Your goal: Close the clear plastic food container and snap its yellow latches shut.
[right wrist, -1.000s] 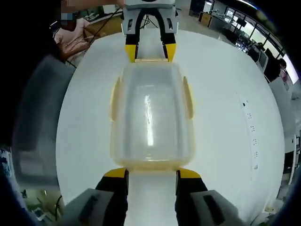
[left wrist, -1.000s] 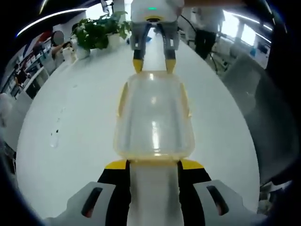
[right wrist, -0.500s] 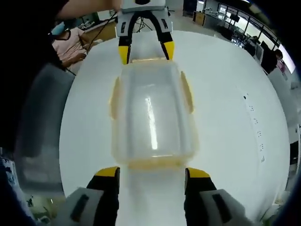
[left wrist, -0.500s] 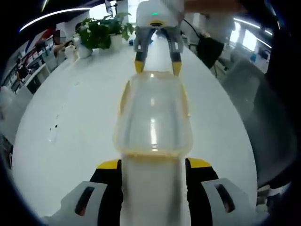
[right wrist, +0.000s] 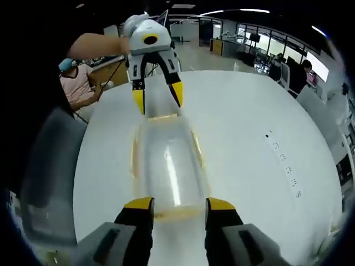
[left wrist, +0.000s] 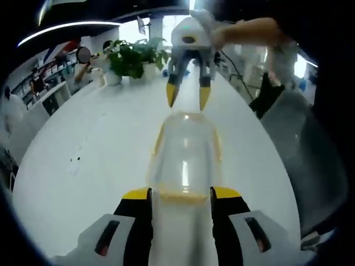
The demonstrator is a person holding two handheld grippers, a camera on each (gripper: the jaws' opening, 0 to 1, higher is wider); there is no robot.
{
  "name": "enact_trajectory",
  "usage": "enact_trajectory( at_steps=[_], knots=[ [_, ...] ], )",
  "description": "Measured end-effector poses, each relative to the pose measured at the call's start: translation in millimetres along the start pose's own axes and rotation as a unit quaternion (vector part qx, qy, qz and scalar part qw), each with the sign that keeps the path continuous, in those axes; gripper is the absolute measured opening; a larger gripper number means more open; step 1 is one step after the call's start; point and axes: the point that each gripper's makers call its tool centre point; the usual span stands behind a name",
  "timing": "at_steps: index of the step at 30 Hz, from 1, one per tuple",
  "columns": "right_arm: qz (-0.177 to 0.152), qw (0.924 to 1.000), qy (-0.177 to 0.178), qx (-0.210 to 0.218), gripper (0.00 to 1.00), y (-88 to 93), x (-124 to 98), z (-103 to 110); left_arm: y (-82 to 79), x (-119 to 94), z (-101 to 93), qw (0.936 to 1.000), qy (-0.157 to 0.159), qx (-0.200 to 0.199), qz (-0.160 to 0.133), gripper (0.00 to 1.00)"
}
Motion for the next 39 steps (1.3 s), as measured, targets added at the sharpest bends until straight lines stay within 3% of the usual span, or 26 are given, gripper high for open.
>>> enact_trajectory(
  at_steps=[10, 17, 36, 39],
  knots=[
    [-0.006, 0.9992, -0.02, -0.034, 0.32, -34.5, 27.6, 15.3, -27.1, 37.2, -8.9, 0.9996, 0.019, 0.02, -0.006, 0.4],
    [-0.022, 0.9982, -0.028, -0.048, 0.32, -56.2, 37.3, 18.6, -41.5, 49.8, -15.4, 0.9992, 0.029, 0.025, -0.014, 0.38],
    [0.009, 0.9961, -0.054, -0.07, 0.41, -59.3, 43.8, 6.9, -42.0, 54.6, -28.5, 0.9989, 0.014, 0.045, 0.006, 0.42],
    [0.016, 0.9955, -0.06, -0.071, 0.41, -60.0, 45.0, 5.1, -41.6, 55.7, -31.4, 0.9983, 0.001, 0.055, 0.021, 0.4]
  ],
)
Point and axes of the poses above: the point that each gripper's makers call its tool centre point, and the gripper's own axes: x roughly forward along the fingers, z roughly to its left, y roughly out of its underside, and after that the axes turned 6 degrees about x, right-handed
